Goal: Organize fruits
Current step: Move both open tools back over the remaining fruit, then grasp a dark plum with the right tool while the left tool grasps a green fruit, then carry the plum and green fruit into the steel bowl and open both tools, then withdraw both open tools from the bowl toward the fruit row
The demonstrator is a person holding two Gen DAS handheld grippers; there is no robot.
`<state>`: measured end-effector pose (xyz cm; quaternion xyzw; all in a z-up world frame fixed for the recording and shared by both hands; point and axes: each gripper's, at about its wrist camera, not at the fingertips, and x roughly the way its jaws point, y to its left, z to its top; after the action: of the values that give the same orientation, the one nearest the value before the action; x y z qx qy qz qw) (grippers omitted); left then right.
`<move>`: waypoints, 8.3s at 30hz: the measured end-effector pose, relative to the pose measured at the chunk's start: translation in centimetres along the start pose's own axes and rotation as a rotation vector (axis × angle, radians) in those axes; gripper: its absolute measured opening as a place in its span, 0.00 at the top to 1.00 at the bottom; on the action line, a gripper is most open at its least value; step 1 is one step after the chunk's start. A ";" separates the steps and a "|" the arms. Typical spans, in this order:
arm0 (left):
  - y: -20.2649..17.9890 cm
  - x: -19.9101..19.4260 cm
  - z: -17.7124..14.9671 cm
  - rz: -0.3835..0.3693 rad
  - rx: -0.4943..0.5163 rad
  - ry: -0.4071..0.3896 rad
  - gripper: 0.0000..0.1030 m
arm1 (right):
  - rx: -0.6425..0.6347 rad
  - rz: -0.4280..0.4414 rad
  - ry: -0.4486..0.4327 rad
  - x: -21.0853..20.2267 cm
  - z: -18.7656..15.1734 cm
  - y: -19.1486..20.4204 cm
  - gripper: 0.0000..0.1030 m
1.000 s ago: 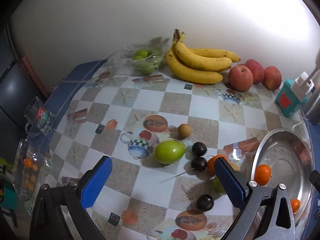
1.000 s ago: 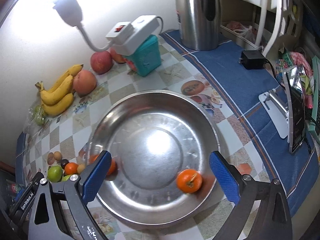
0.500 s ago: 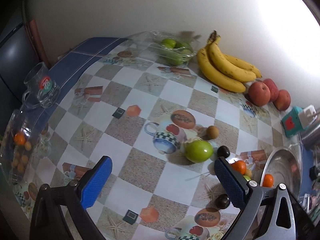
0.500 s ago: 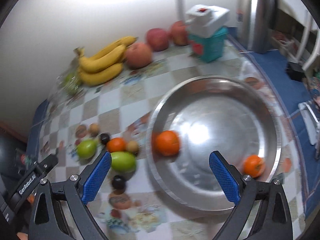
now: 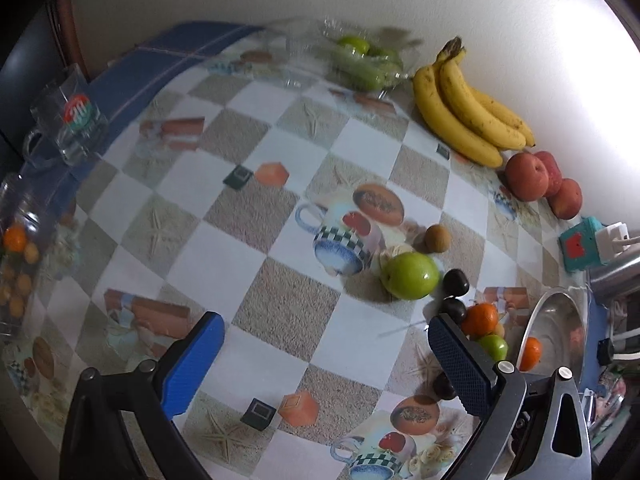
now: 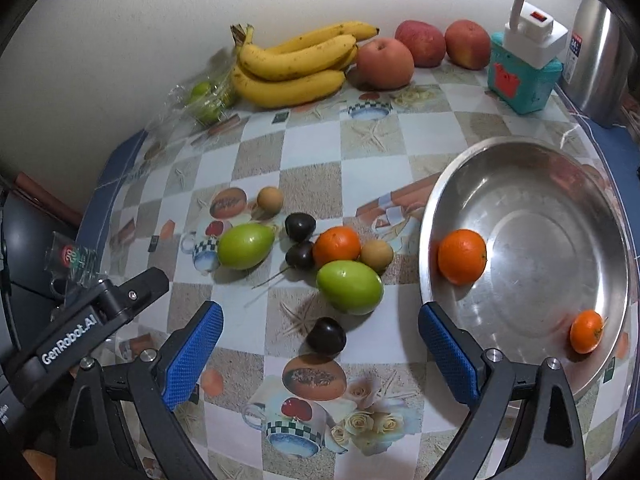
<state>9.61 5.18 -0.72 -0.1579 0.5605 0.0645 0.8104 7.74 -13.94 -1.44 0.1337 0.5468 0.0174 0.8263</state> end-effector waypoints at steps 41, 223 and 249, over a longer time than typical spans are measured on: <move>-0.4 4.1 0.4 0.069 0.025 0.079 0.00 | -0.030 0.008 0.142 5.9 -1.3 0.1 0.54; -12.8 2.3 -1.6 0.021 0.311 -0.010 0.00 | 0.305 -0.215 -0.027 -3.5 0.0 -15.4 0.22; -13.3 1.2 -1.6 0.047 0.395 -0.079 0.00 | 0.292 -0.220 -0.040 -3.4 0.2 -14.5 0.03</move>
<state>12.38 -7.94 0.13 0.0199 0.5338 -0.0215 0.8451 4.84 -28.53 -1.79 0.1919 0.5384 -0.1554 0.8057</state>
